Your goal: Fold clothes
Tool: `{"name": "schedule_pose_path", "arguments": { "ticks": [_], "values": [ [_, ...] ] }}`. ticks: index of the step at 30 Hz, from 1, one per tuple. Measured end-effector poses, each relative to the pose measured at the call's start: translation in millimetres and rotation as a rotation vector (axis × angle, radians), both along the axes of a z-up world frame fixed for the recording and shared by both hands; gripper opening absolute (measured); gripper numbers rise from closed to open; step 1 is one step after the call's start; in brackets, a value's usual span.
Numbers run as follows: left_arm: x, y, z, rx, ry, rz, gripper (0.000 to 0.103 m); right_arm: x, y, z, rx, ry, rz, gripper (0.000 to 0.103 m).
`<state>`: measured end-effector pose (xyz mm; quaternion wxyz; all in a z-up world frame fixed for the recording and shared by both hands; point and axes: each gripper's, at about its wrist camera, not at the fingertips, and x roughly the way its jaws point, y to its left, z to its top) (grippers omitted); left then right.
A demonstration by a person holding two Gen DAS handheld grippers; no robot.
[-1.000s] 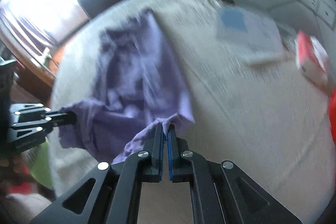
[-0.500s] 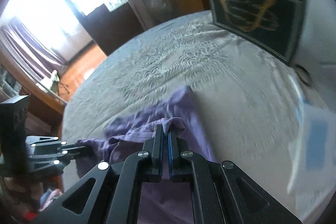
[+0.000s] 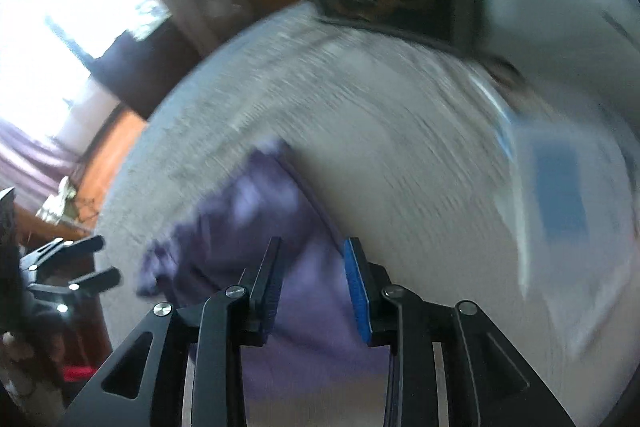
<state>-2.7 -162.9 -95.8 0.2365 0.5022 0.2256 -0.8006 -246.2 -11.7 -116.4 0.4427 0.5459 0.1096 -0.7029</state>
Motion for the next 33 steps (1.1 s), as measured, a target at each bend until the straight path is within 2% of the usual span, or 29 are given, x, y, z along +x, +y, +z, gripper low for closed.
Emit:
{"name": "schedule_pose_path", "arguments": {
  "ticks": [4,8,13,17,20,21,22,23,24,25,26,27,28,29,30,31,32,33],
  "values": [
    [-8,22,0,0.025,-0.014,-0.084,0.078,11,59,-18,0.034,-0.072,-0.130,0.030],
    [-38,10,-3,0.020,-0.025,-0.165,0.078,26,97,-28,0.039,-0.116,-0.238,0.030],
    [-90,-35,-11,0.003,-0.050,-0.316,0.078,35,118,-31,0.013,-0.138,-0.437,0.032],
    [-125,-63,-26,0.001,-0.082,-0.447,0.078,39,121,-39,-0.031,-0.189,-0.630,0.035],
    [-151,-87,-44,0.050,-0.103,-0.523,0.078,40,116,-48,-0.077,-0.232,-0.749,0.038],
    [-160,-92,-51,0.071,-0.108,-0.539,0.074,39,111,-52,-0.090,-0.241,-0.777,0.038],
    [-168,-94,-60,0.089,-0.119,-0.570,0.056,39,105,-56,-0.099,-0.250,-0.801,0.038],
    [-176,-96,-68,0.106,-0.132,-0.605,0.044,37,98,-59,-0.096,-0.252,-0.808,0.038],
    [-183,-96,-77,0.106,-0.156,-0.629,0.026,36,91,-63,-0.092,-0.254,-0.816,0.038],
    [-187,-97,-84,0.091,-0.181,-0.641,0.013,35,83,-67,-0.086,-0.258,-0.818,0.037],
    [-190,-97,-89,0.069,-0.199,-0.658,0.010,33,74,-71,-0.070,-0.272,-0.799,0.032],
    [-193,-98,-87,0.017,-0.194,-0.663,0.008,32,66,-75,-0.054,-0.285,-0.780,0.010],
    [-194,-101,-82,-0.042,-0.182,-0.662,0.006,30,58,-79,-0.032,-0.289,-0.764,0.007],
    [-196,-103,-77,-0.101,-0.170,-0.661,0.006,29,52,-76,0.017,-0.253,-0.764,0.007],
    [-196,-108,-68,-0.197,-0.143,-0.647,0.006,27,53,-68,0.048,-0.205,-0.787,0.007],
    [-196,-116,-60,-0.245,-0.127,-0.628,0.006,24,59,-62,0.052,-0.177,-0.825,0.007],
    [-196,-124,-52,-0.276,-0.116,-0.610,0.006,23,63,-58,0.053,-0.160,-0.851,0.008],
    [-192,-130,-45,-0.252,-0.113,-0.607,0.006,23,67,-52,0.053,-0.140,-0.871,0.011]
  ]
}}
